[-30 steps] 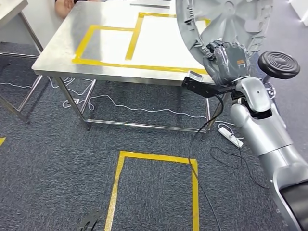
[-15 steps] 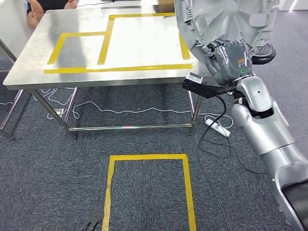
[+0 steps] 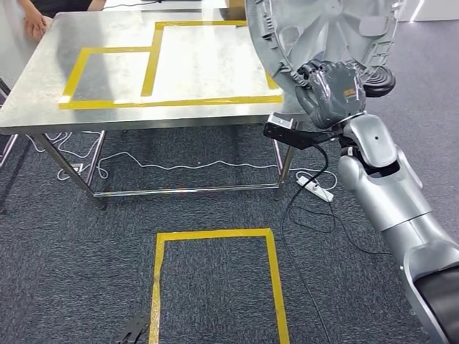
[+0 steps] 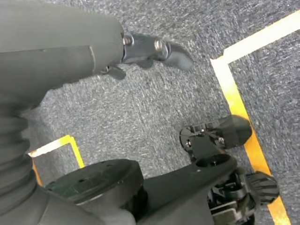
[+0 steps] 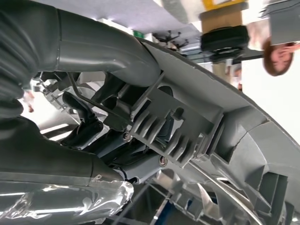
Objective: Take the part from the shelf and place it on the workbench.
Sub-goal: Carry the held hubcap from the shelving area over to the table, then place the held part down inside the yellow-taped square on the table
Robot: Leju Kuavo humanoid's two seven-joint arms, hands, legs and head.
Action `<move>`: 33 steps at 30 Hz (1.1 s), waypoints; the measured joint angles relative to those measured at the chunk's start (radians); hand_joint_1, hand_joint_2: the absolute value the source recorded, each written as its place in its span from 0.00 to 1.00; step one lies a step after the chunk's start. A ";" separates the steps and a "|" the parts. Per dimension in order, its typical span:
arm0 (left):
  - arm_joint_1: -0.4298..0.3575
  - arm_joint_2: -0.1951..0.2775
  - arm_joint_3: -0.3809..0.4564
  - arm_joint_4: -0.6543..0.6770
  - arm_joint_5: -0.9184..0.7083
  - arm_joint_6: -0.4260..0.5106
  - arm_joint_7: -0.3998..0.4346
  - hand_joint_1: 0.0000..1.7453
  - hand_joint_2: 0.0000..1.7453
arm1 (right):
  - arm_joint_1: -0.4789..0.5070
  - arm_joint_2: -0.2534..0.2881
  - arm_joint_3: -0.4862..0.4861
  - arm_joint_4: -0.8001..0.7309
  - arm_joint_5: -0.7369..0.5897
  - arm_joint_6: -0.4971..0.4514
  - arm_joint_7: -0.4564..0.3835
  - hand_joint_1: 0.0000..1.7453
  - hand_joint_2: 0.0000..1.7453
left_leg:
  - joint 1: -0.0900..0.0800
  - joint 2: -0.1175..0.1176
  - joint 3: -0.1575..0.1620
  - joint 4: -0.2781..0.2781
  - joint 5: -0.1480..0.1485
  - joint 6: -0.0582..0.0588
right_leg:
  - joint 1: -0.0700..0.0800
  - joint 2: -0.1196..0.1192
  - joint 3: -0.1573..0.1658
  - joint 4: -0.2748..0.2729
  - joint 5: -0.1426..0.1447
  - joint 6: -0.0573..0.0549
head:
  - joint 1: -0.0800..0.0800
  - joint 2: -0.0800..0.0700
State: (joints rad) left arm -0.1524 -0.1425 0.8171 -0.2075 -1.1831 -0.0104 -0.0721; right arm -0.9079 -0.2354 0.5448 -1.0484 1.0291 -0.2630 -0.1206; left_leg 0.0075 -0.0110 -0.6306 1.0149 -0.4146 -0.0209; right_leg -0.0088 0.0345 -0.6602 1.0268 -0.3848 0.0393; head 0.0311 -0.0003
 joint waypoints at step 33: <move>0.000 0.002 0.016 0.000 -0.014 0.011 0.027 0.00 1.00 | -0.001 0.000 0.001 -0.003 0.003 0.003 0.000 1.00 1.00 | -0.001 -0.002 -0.003 0.000 0.007 0.009 | -0.001 -0.003 0.000 -0.005 0.009 0.013 | -0.001 0.000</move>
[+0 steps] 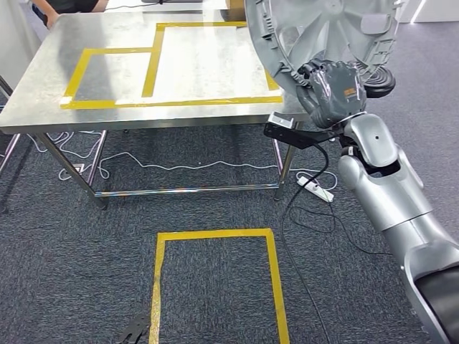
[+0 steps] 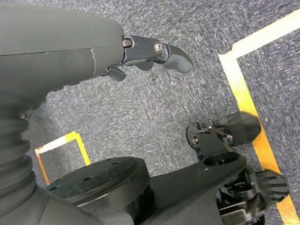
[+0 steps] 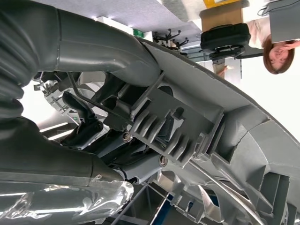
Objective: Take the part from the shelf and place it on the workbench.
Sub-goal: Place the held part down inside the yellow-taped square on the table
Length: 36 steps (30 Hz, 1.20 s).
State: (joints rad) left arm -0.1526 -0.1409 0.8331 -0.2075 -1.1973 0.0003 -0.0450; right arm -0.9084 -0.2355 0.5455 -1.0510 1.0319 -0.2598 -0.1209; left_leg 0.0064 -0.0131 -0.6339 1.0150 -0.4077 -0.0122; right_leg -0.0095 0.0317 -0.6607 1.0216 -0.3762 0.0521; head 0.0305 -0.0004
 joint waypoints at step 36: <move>0.000 0.002 0.001 0.000 -0.007 0.002 0.002 0.00 1.00 | 0.001 0.000 0.007 0.000 0.000 0.000 -0.005 1.00 1.00 | -0.009 0.000 -0.001 0.002 -0.002 0.007 | -0.009 0.000 0.000 -0.001 0.002 0.006 | 0.000 0.000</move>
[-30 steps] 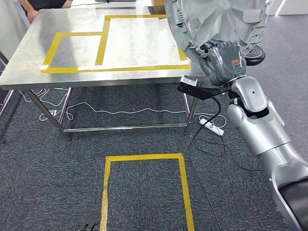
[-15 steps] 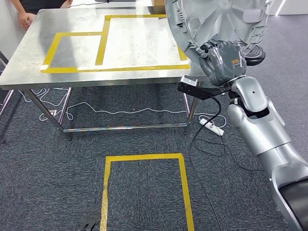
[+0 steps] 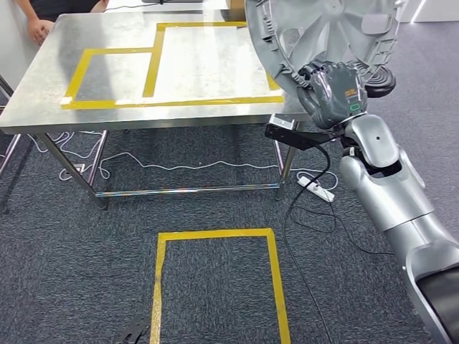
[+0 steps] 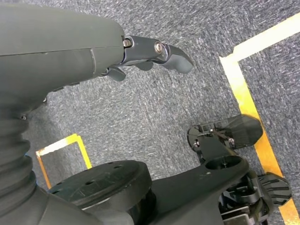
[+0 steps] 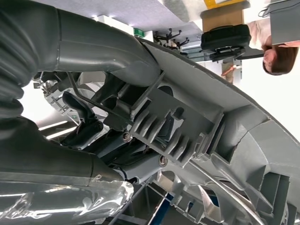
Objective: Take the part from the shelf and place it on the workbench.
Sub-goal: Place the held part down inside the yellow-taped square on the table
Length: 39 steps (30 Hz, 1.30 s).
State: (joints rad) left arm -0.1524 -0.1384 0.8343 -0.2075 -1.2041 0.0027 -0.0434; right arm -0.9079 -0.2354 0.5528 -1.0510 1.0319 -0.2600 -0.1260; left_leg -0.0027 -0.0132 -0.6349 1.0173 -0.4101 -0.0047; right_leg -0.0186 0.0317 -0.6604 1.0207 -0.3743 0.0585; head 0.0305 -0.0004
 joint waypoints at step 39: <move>0.002 0.003 0.001 0.000 -0.007 0.000 0.000 0.00 1.00 | 0.017 -0.002 0.000 -0.005 -0.005 -0.006 -0.006 1.00 1.00 | 0.016 0.011 -0.008 -0.003 0.002 0.012 | 0.000 -0.018 -0.074 0.208 -0.141 0.012 | -0.003 0.000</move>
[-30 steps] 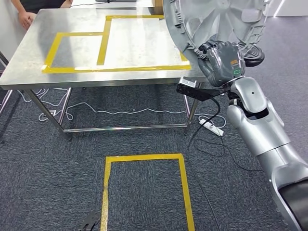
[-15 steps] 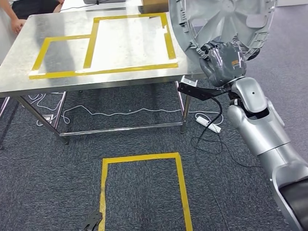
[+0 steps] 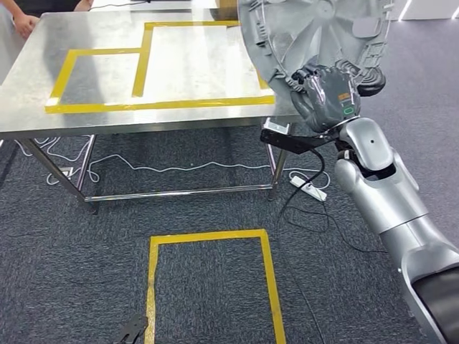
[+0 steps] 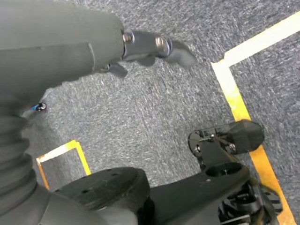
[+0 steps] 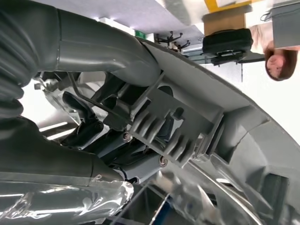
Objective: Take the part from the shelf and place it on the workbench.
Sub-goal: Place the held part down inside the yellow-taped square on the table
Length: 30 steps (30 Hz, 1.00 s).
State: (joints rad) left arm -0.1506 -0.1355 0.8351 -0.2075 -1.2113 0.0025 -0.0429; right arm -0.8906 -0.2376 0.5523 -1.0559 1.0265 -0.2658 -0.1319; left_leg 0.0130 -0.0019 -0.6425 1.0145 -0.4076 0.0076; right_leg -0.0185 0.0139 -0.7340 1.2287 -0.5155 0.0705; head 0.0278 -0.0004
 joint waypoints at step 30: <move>0.005 0.000 0.001 0.000 0.000 -0.001 0.000 0.00 1.00 | 0.009 0.000 0.000 0.000 -0.002 -0.004 -0.005 1.00 1.00 | -0.002 -0.003 -0.007 0.005 -0.001 0.003 | 0.005 -0.005 0.033 -0.044 0.003 -0.004 | -0.008 0.000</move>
State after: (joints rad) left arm -0.1458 -0.1354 0.8362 -0.2075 -1.2112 0.0015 -0.0427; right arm -0.8818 -0.2380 0.5526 -1.0563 1.0247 -0.2693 -0.1370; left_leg 0.0109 -0.0052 -0.6494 1.0199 -0.4086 0.0108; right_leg -0.0131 0.0092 -0.7008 1.1850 -0.5127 0.0669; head 0.0196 -0.0004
